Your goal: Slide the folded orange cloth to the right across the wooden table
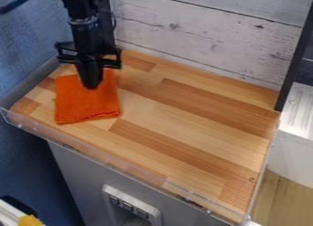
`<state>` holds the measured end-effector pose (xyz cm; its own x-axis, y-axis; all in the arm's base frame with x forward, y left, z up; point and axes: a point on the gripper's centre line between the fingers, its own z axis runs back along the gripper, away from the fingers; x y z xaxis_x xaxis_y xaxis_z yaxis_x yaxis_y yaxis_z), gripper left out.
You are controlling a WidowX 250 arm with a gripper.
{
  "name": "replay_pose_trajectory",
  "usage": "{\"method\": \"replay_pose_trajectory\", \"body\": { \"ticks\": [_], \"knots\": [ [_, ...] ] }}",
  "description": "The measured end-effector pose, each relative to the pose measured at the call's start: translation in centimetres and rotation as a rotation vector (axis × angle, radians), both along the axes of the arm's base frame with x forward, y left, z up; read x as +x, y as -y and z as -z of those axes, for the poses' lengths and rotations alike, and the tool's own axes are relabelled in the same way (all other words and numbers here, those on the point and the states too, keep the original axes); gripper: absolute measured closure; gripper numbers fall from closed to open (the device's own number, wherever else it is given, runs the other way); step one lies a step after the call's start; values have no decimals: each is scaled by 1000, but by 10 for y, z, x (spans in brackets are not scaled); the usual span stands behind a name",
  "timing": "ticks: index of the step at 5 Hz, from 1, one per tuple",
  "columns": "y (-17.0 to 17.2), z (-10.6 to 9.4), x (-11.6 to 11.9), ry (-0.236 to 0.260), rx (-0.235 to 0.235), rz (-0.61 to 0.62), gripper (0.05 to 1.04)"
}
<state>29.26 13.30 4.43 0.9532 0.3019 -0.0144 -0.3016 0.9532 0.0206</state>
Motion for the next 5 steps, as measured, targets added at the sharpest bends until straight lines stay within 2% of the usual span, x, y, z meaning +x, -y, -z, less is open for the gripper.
{"method": "replay_pose_trajectory", "body": {
  "ticks": [3,5],
  "knots": [
    [1,30,-7,-1,-33,-12,1025],
    [8,35,-9,4,-37,4,1025]
  ]
}}
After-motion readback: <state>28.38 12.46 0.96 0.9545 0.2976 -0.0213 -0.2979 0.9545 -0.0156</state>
